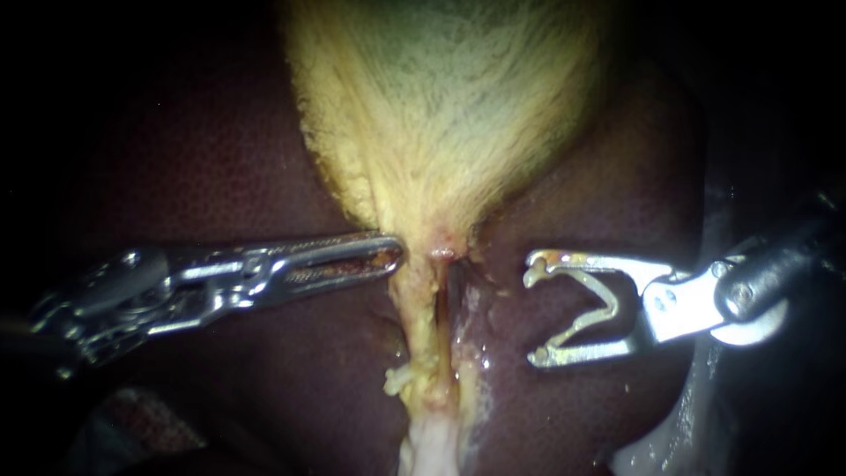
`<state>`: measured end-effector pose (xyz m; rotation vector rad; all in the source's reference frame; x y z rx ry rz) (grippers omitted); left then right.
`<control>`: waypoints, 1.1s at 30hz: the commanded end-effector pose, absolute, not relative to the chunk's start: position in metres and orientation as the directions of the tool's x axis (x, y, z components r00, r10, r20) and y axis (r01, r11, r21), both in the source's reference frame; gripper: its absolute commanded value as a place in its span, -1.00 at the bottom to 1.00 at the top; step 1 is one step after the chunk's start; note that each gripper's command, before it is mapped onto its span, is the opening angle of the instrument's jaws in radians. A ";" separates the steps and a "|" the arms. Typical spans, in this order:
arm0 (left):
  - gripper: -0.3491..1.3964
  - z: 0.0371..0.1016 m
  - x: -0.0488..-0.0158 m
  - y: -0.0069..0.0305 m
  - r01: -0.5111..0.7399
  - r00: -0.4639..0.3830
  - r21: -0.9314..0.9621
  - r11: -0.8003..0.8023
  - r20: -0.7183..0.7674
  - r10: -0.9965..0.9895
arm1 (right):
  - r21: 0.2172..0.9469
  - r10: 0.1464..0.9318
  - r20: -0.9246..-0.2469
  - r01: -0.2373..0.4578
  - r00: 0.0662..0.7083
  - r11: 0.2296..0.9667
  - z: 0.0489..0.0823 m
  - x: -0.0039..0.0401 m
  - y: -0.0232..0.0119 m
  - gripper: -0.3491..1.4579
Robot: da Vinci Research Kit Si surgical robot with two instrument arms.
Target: Clipping second clip left tube
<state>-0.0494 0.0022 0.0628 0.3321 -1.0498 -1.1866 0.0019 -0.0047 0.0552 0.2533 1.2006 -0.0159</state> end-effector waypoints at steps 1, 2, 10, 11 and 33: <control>-1.00 0.0627 -0.0493 0.0022 0.592 -0.004 0.704 0.393 0.491 -0.871 | 0.185 0.121 -0.923 0.147 0.365 0.972 0.0553 0.0020 -0.0049 0.05; -1.00 0.0626 -0.0493 0.0022 0.591 -0.004 0.704 0.393 0.490 -0.872 | 0.183 0.119 -0.924 0.147 0.365 0.972 0.0555 0.0022 -0.0051 0.05; -1.00 0.0613 -0.0461 0.0025 0.597 -0.005 0.702 0.389 0.488 -0.873 | 0.248 0.184 -0.912 0.136 0.365 0.959 0.0586 0.0051 -0.0078 0.05; -1.00 0.0611 -0.0457 0.0025 0.597 -0.005 0.701 0.389 0.488 -0.873 | 0.265 0.202 -0.908 0.132 0.367 0.955 0.0592 0.0057 -0.0083 0.05; -1.00 0.0580 -0.0430 0.0016 0.620 -0.013 0.688 0.376 0.489 -0.872 | 0.362 0.259 -0.827 0.120 0.498 0.924 0.0695 0.0137 -0.0112 0.03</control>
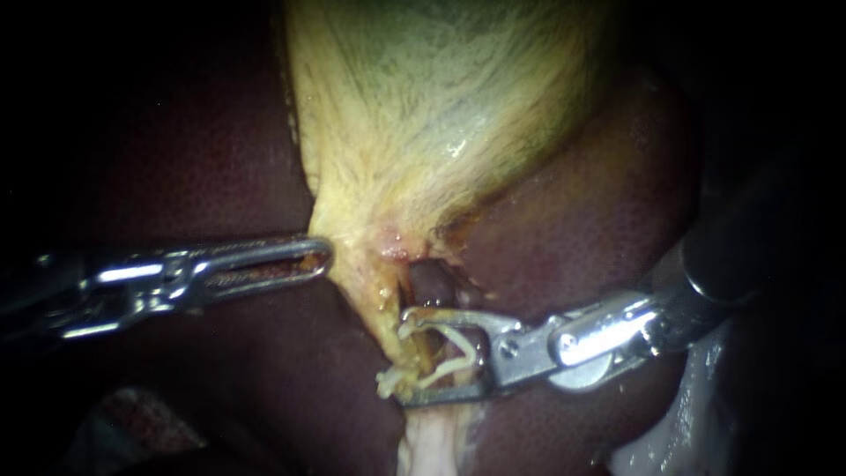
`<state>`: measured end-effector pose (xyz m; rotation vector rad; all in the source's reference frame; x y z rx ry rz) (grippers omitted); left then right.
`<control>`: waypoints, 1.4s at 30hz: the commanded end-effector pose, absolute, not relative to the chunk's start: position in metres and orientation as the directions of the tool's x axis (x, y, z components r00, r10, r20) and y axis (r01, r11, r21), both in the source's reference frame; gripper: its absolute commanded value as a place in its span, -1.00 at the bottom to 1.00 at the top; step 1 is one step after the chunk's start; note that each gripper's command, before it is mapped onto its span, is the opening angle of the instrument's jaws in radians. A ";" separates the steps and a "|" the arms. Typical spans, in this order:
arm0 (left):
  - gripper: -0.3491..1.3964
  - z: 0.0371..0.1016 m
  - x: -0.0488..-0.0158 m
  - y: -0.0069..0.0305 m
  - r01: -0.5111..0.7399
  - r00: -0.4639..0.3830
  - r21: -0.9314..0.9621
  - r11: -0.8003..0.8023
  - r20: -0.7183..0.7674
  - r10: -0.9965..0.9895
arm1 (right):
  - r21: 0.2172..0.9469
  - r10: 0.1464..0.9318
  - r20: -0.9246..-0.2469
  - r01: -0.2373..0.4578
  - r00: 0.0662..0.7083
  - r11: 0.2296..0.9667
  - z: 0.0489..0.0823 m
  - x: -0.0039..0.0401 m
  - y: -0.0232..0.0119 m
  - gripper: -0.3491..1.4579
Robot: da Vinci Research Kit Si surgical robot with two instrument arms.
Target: Clipping second clip left tube
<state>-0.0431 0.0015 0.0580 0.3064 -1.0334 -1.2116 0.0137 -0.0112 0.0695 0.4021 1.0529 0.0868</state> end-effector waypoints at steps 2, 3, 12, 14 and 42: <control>-1.00 0.0579 -0.0431 0.0015 0.620 -0.013 0.688 0.376 0.489 -0.872 | 0.361 0.249 -0.815 0.124 0.524 0.924 0.0704 0.0137 -0.0113 0.02; -1.00 0.0579 -0.0431 0.0015 0.621 -0.014 0.688 0.376 0.489 -0.872 | 0.361 0.245 -0.811 0.125 0.531 0.924 0.0707 0.0137 -0.0113 0.02; -1.00 0.0572 -0.0434 0.0013 0.623 -0.018 0.688 0.373 0.490 -0.872 | 0.357 0.231 -0.792 0.122 0.565 0.926 0.0723 0.0142 -0.0112 0.00; -1.00 0.0571 -0.0436 0.0012 0.620 -0.020 0.690 0.374 0.490 -0.871 | 0.357 0.232 -0.792 0.120 0.565 0.927 0.0723 0.0148 -0.0112 0.01; -1.00 0.0568 -0.0446 0.0013 0.617 -0.020 0.692 0.374 0.488 -0.872 | 0.421 0.285 -0.724 0.075 0.628 0.904 0.0722 0.0173 -0.0129 -1.00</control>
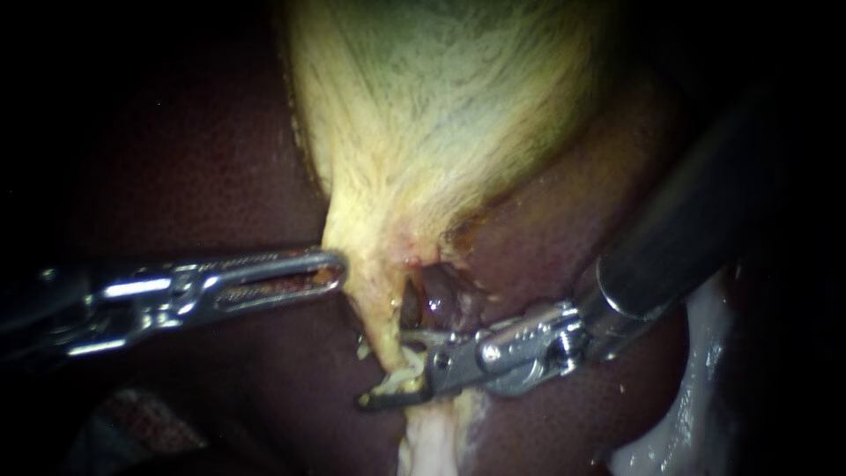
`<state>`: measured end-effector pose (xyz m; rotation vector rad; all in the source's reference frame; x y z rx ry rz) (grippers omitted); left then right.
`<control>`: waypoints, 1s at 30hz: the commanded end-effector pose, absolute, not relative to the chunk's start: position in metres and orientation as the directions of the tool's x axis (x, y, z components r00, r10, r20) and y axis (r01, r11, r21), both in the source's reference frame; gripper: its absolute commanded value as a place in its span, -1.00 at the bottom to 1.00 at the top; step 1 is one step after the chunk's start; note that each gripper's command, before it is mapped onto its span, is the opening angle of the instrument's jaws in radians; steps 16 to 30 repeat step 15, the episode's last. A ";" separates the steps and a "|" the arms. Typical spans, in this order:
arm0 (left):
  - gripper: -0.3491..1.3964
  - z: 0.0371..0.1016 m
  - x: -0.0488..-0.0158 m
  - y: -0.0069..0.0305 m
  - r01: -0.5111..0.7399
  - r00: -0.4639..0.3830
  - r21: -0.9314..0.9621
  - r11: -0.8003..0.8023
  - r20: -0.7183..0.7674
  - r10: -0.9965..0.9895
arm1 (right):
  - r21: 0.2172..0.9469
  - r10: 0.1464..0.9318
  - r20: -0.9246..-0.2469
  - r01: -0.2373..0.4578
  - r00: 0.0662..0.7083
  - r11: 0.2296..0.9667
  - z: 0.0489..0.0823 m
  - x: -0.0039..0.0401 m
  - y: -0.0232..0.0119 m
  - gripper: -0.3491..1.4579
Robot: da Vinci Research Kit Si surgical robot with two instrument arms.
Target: Clipping second clip left tube
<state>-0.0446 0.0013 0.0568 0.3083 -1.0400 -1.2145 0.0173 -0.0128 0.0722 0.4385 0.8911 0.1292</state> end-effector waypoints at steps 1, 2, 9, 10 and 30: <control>-1.00 0.0568 -0.0446 0.0013 0.617 -0.020 0.692 0.374 0.488 -0.872 | 0.425 0.289 -0.720 0.072 0.631 0.902 0.0722 0.0173 -0.0129 -1.00; -1.00 0.0568 -0.0446 0.0013 0.617 -0.020 0.692 0.374 0.488 -0.872 | 0.434 0.300 -0.715 0.065 0.632 0.899 0.0723 0.0172 -0.0129 -1.00; -1.00 0.0569 -0.0447 0.0013 0.617 -0.020 0.692 0.373 0.488 -0.872 | 0.453 0.317 -0.705 0.059 0.635 0.890 0.0726 0.0172 -0.0132 -1.00; -1.00 0.0569 -0.0447 0.0013 0.618 -0.020 0.692 0.373 0.488 -0.872 | 0.459 0.322 -0.702 0.057 0.635 0.887 0.0726 0.0172 -0.0132 -1.00; -1.00 0.0569 -0.0448 0.0014 0.618 -0.020 0.692 0.373 0.488 -0.872 | 0.466 0.327 -0.700 0.059 0.635 0.883 0.0726 0.0171 -0.0132 -1.00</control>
